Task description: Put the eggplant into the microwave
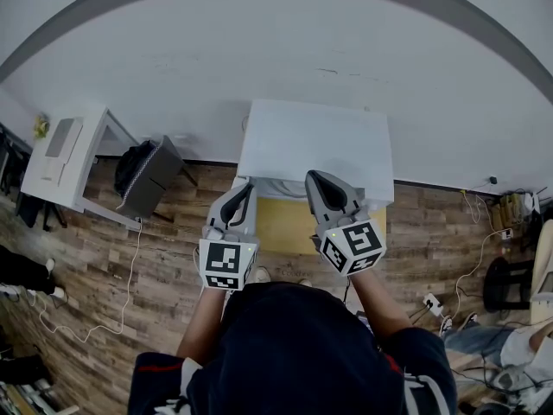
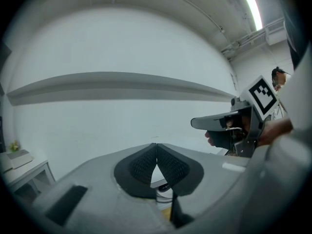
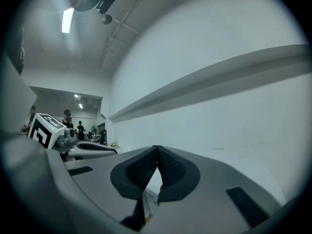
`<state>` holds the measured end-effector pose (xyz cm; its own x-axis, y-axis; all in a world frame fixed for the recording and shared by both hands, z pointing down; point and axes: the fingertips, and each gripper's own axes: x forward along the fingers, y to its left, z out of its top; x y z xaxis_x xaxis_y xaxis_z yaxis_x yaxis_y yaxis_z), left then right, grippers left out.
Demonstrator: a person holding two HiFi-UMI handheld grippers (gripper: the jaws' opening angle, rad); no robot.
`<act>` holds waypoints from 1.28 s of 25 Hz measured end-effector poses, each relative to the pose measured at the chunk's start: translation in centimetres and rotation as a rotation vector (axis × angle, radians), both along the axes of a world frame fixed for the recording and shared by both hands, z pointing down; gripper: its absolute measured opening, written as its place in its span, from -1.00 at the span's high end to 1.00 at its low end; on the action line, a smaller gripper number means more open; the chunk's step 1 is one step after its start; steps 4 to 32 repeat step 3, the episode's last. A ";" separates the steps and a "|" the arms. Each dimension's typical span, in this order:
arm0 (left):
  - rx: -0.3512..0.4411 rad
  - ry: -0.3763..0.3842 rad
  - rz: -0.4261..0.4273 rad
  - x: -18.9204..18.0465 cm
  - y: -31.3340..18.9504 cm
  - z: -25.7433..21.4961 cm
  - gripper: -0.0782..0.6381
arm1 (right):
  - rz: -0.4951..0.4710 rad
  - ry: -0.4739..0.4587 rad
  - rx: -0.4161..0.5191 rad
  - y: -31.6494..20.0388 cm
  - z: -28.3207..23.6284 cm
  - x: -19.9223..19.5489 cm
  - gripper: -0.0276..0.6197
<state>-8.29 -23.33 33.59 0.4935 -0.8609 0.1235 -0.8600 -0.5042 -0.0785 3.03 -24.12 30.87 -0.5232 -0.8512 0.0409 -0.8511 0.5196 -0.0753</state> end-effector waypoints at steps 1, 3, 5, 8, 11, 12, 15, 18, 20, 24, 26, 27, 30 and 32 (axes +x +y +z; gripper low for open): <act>0.000 -0.001 0.000 0.0 0.0 0.0 0.73 | 0.001 0.000 -0.001 0.0 0.1 -0.1 0.88; 0.001 -0.003 0.000 -0.2 0.0 0.1 0.73 | 0.004 0.000 -0.002 0.0 0.3 -0.2 0.88; 0.001 -0.003 0.000 -0.2 0.0 0.1 0.73 | 0.004 0.000 -0.002 0.0 0.3 -0.2 0.88; 0.001 -0.003 0.000 -0.2 0.0 0.1 0.73 | 0.004 0.000 -0.002 0.0 0.3 -0.2 0.88; 0.001 -0.003 0.000 -0.2 0.0 0.1 0.73 | 0.004 0.000 -0.002 0.0 0.3 -0.2 0.88; 0.001 -0.003 0.000 -0.2 0.0 0.1 0.73 | 0.004 0.000 -0.002 0.0 0.3 -0.2 0.88; 0.001 -0.003 0.000 -0.2 0.0 0.1 0.73 | 0.004 0.000 -0.002 0.0 0.3 -0.2 0.88; 0.001 -0.003 0.000 -0.2 0.0 0.1 0.73 | 0.004 0.000 -0.002 0.0 0.3 -0.2 0.88; 0.001 -0.003 0.000 -0.2 0.0 0.1 0.73 | 0.004 0.000 -0.002 0.0 0.3 -0.2 0.88; 0.001 -0.003 0.000 -0.2 0.0 0.1 0.73 | 0.004 0.000 -0.002 0.0 0.3 -0.2 0.88; 0.001 -0.003 0.000 -0.2 0.0 0.1 0.73 | 0.004 0.000 -0.002 0.0 0.3 -0.2 0.88; 0.001 -0.003 0.000 -0.2 0.0 0.1 0.73 | 0.004 0.000 -0.002 0.0 0.3 -0.2 0.88; 0.001 -0.003 0.000 -0.2 0.0 0.1 0.73 | 0.004 0.000 -0.002 0.0 0.3 -0.2 0.88; 0.001 -0.003 0.000 -0.2 0.0 0.1 0.73 | 0.004 0.000 -0.002 0.0 0.3 -0.2 0.88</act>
